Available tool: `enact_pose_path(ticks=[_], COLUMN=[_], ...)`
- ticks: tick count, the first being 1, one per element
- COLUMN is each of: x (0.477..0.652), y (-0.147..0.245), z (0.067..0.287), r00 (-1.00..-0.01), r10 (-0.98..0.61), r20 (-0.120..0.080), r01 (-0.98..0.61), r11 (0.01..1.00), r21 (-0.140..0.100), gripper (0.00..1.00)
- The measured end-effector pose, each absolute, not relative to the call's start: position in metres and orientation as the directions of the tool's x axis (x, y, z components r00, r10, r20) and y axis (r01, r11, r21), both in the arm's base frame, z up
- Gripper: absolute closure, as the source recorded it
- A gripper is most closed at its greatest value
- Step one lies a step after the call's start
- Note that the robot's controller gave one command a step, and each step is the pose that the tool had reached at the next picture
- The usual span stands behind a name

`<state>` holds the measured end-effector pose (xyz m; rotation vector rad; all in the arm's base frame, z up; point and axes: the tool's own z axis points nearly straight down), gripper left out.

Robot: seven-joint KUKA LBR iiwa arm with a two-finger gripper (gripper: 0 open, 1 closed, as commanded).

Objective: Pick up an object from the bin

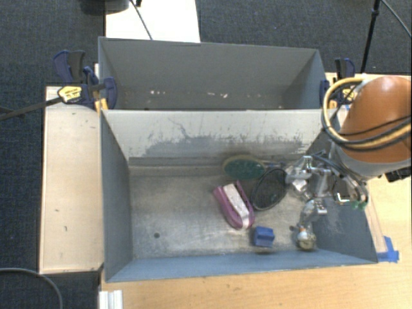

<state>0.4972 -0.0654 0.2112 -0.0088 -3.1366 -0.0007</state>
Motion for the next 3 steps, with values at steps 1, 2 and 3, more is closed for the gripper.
enact_pose_path(ticks=[1, 2, 3], x=[0.554, 0.556, 0.558], y=[-0.041, -0.042, -0.049], z=[0.072, 0.076, 0.235], r00=[-0.997, -0.996, -0.987], r10=[-0.08, -0.083, -0.16], r20=[-0.008, -0.014, -0.01], r01=[-0.08, -0.083, -0.16], r11=[0.997, 0.997, 0.987], r21=[-0.001, -0.002, -0.003], gripper=[0.0, 1.0, 1.0])
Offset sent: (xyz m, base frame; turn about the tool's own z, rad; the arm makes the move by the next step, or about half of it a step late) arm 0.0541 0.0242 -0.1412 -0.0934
